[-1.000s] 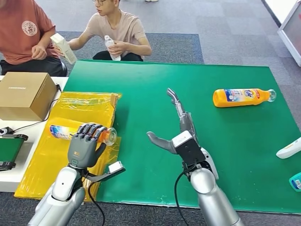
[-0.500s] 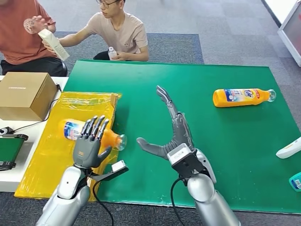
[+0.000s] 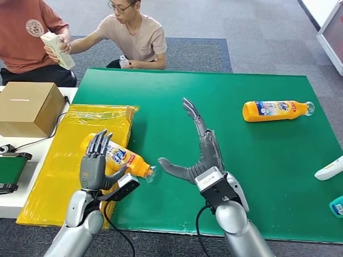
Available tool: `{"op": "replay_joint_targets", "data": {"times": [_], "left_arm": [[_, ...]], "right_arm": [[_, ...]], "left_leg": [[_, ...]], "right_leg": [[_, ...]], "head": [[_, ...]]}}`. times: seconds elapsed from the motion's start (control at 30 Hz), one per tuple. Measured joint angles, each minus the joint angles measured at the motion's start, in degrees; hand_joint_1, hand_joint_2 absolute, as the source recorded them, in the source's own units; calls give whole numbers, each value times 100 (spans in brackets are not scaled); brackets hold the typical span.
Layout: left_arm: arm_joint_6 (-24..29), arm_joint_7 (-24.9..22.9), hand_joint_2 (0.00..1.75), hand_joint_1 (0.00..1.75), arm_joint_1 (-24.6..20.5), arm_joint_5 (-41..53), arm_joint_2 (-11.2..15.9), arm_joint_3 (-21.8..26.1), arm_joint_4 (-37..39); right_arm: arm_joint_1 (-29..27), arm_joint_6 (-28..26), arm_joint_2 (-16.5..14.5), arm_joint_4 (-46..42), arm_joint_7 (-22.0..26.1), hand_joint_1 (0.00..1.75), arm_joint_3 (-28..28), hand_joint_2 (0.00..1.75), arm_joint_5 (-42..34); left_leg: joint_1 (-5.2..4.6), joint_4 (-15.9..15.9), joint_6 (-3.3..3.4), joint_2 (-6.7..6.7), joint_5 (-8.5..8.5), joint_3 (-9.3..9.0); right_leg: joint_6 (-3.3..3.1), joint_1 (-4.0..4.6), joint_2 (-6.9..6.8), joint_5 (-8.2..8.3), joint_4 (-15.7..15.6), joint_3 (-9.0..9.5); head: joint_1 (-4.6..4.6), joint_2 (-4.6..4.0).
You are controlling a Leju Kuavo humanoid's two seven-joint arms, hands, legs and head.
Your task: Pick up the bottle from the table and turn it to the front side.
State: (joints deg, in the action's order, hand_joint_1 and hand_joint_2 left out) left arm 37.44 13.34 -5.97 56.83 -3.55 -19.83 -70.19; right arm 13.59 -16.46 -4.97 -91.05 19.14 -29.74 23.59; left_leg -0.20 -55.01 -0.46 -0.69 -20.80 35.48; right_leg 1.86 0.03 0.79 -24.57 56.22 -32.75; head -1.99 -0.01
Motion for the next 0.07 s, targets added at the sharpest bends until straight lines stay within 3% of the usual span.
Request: {"op": "replay_joint_targets", "data": {"times": [0.07], "left_arm": [[-156, 165, 175, 0, 107, -722, -28, 1, -280]], "right_arm": [[-66, -47, 5, -25, -7, 0, 14, 175, 51]], "left_leg": [[0, 0, 1, 0, -1, 0]], "right_leg": [[0, 0, 0, 0, 0, 0]], "head": [[0, 0]]}}
